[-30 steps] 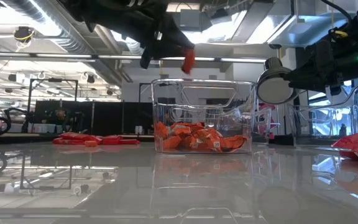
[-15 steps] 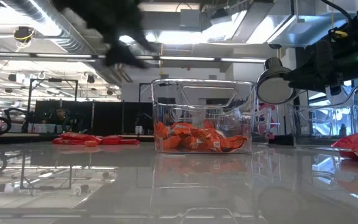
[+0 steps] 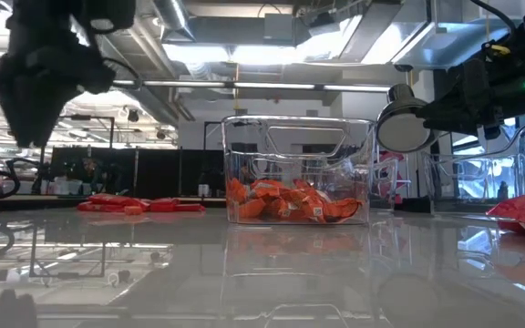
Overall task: Sort candy
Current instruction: Put the orange chocolate into the bottom left transparent bin
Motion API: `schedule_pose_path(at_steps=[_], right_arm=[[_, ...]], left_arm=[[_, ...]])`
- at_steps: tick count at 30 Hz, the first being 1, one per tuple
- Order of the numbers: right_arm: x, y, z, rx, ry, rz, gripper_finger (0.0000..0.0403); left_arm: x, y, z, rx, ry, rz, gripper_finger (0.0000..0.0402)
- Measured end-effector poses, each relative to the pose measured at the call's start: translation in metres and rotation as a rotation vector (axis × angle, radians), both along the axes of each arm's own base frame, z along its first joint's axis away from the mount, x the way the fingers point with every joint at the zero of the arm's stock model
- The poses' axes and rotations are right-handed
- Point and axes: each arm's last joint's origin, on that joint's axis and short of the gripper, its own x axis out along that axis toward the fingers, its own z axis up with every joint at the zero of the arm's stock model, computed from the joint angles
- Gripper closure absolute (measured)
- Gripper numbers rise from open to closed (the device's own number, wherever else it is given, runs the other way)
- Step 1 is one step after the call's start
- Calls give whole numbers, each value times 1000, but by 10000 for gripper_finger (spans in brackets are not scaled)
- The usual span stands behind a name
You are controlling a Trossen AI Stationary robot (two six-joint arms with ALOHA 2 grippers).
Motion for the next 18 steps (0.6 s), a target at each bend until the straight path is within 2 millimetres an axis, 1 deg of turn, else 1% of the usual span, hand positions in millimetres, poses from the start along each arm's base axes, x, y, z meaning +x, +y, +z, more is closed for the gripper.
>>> schedule_pose_path(at_steps=[3, 11, 13, 18], right_arm=[[0, 0, 0, 2, -2, -1, 173], [0, 0, 0, 5, -7, -1, 173], [0, 0, 0, 6, -7, -1, 173], [0, 0, 0, 7, -8, -2, 173]], left_arm=[[-5, 0, -10, 4, 35, 14, 157], [-23, 0, -37, -71, 159, 106, 157], [-25, 0, -41, -68, 171, 112, 157], [-23, 2, -41, -57, 168, 139, 157]])
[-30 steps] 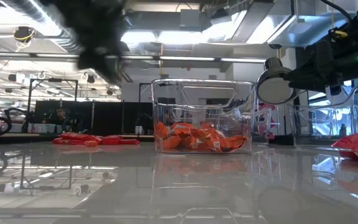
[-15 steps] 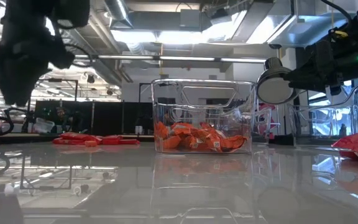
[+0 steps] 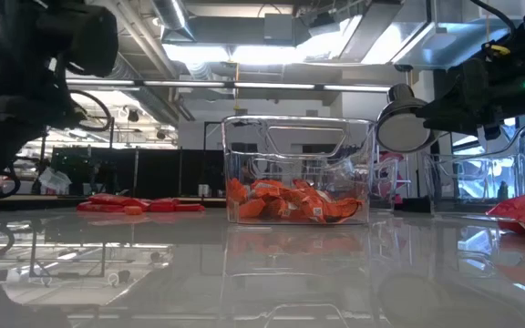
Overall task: Sort candy
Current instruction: Put the orange chocolate into the bottom left transparent bin
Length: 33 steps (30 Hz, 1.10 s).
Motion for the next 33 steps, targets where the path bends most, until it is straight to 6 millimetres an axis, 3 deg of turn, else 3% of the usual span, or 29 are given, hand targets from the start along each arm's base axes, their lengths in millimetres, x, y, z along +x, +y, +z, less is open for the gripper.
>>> schedule_pose_path(at_steps=[19, 27, 33], right_arm=[[0, 0, 0, 0, 0, 0, 173], [0, 0, 0, 0, 2, 0, 173], [0, 0, 0, 0, 3, 0, 173]], left_arm=[[18, -6, -50, -118, 351, -104, 157], [26, -9, -60, -210, 247, -200, 163], [25, -8, -58, -220, 252, -209, 204]])
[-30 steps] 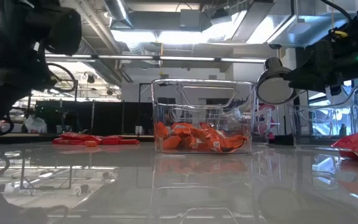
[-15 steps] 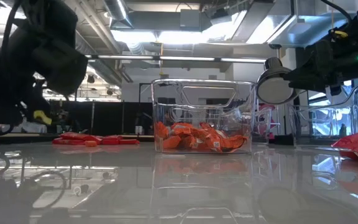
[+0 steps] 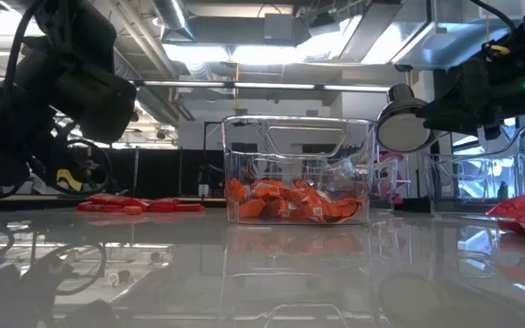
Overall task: Sort candy
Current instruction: Put the orange chocolate into the bottom left transparent bin
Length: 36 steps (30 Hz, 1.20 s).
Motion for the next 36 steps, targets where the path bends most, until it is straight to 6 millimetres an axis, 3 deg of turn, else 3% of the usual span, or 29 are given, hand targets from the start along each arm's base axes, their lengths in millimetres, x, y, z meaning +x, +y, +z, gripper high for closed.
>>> schedule_pose_path(at_steps=[12, 18, 27, 36], right_arm=[[0, 0, 0, 0, 1, 0, 173], [0, 0, 0, 0, 0, 0, 173], [0, 0, 0, 0, 1, 0, 173], [0, 0, 0, 0, 1, 0, 173]], left_arm=[[-1, 1, 1, 19, 11, -4, 321], [18, -2, 14, -13, -80, -39, 350], [67, -8, 62, -53, -328, -137, 345], [127, 2, 123, 67, -813, -338, 344]])
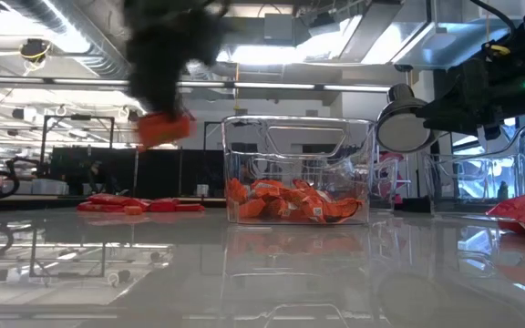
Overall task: Sort candy
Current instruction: Put the orange chocolate into the bottom left transparent bin
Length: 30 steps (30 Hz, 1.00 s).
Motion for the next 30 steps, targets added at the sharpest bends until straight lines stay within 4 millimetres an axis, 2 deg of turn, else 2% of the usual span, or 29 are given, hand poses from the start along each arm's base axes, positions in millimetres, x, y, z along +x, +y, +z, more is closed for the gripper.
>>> schedule_pose_path(at_steps=[7, 14, 18, 25, 30], right_arm=[[0, 0, 0, 0, 0, 0, 173], [0, 0, 0, 0, 0, 0, 173], [0, 0, 0, 0, 0, 0, 173], [0, 0, 0, 0, 0, 0, 173], [0, 0, 0, 0, 0, 1, 173]], left_arm=[[29, 18, 16, 119, -329, -163, 335], [42, 38, 28, 205, -494, -193, 330], [44, 50, 26, 212, -500, -156, 295], [40, 68, 31, 163, -447, -110, 198], [19, 61, 37, 36, -237, -27, 165]])
